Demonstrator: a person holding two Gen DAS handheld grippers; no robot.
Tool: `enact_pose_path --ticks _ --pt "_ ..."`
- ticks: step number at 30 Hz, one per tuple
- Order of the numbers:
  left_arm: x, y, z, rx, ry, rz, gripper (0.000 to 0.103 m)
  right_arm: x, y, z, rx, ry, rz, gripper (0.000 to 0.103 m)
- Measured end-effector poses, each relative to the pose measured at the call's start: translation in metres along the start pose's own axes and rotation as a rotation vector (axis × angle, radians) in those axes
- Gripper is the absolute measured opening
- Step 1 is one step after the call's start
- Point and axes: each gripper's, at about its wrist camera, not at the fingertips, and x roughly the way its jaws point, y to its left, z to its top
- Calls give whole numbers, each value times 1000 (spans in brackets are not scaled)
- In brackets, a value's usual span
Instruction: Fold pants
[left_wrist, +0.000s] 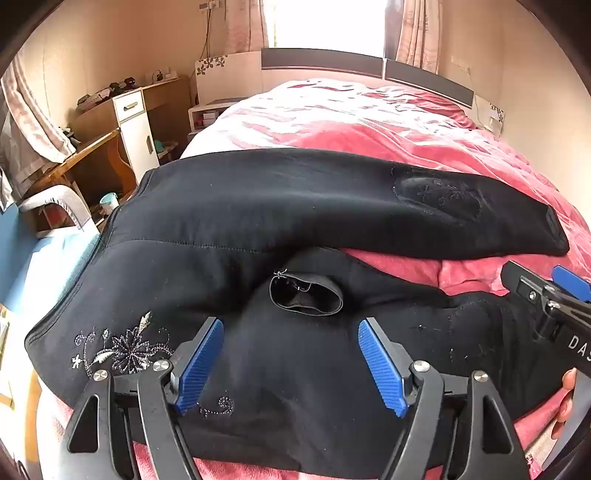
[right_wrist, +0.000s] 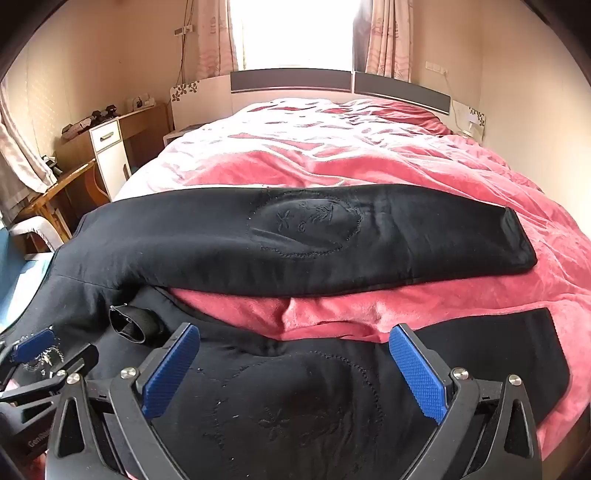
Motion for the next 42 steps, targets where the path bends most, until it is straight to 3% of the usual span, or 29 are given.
enact_pose_path --ticks 10,18,42 --pt "-30 1 2 27 -23 -18 77 -44 -13 -10 72 0 8 103" --pt "-61 -2 7 22 -51 -32 77 -84 -19 -15 84 -55 -21 103" --pt "-88 -8 6 51 -96 -26 77 -98 -12 -13 57 -92 -2 103"
